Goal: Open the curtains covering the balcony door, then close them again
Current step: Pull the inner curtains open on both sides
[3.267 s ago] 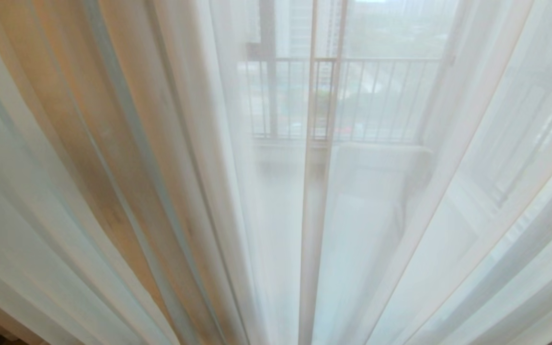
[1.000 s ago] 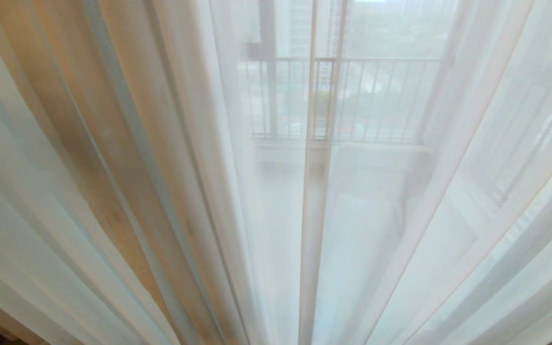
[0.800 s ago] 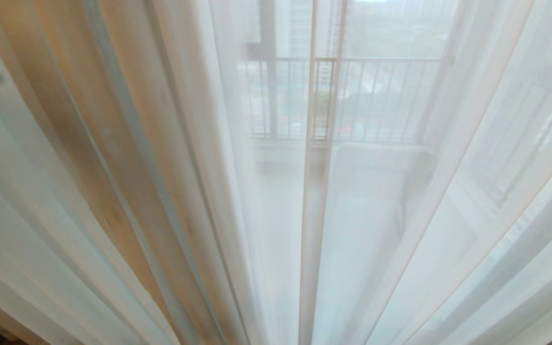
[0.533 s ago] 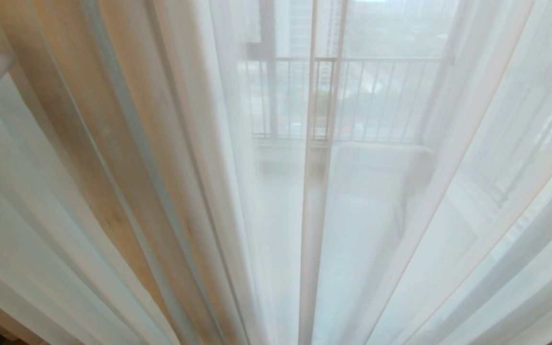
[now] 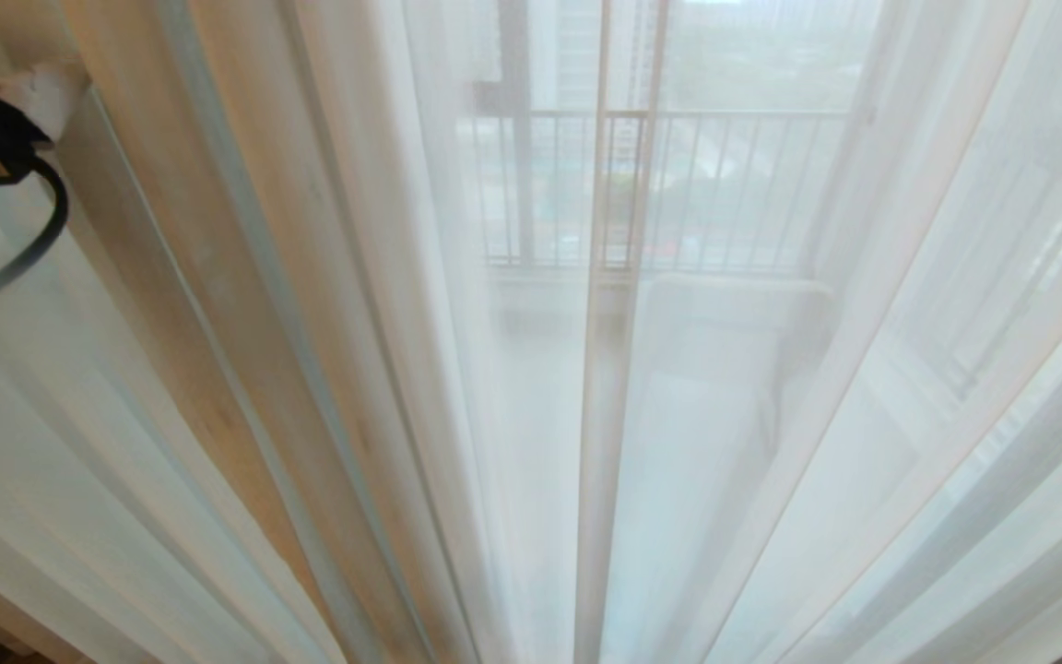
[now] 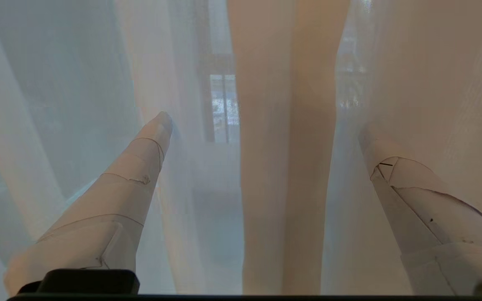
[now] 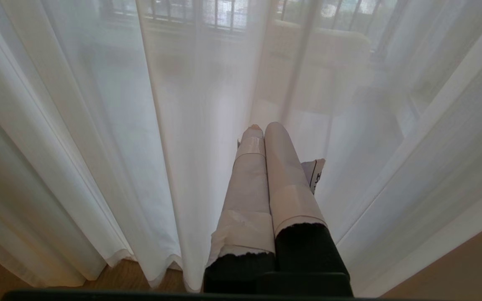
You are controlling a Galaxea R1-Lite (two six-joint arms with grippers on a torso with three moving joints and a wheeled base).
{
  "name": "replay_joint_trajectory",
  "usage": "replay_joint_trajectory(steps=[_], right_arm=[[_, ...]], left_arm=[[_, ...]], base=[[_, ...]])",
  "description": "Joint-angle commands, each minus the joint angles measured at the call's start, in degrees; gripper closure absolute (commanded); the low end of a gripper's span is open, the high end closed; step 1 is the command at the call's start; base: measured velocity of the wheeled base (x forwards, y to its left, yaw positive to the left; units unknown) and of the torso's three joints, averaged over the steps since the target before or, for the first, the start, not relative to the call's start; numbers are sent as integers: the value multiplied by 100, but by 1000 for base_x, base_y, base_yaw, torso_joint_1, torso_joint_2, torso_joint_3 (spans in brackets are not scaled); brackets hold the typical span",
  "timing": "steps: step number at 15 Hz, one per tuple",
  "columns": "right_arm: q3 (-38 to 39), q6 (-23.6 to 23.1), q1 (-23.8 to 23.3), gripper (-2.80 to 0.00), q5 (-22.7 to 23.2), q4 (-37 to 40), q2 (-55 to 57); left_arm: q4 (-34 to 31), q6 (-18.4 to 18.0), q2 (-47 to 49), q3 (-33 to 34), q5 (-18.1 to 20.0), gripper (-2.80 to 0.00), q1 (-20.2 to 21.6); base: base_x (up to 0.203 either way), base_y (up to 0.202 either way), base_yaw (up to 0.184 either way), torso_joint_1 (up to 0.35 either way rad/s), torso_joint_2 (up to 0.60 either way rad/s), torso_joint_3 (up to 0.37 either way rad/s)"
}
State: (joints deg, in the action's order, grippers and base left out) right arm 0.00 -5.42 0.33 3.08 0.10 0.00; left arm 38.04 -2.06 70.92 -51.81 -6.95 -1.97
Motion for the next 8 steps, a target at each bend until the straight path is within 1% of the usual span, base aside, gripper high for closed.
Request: replay_joint_trajectory(steps=[1,5,8], right_arm=[[0,-2,2,0,8,-1,0],[0,-2,2,0,7,-1,0],[0,-2,2,0,-1,-1,0]], left_arm=[[105,3,269,-14,-12,-280,-49],[135,12,361,-22,-42,-280,-32],[408,48,474,-22,-59,-280,-32]], base=[[0,0,0,0,0,0],[0,0,0,0,0,0],[0,0,0,0,0,0]])
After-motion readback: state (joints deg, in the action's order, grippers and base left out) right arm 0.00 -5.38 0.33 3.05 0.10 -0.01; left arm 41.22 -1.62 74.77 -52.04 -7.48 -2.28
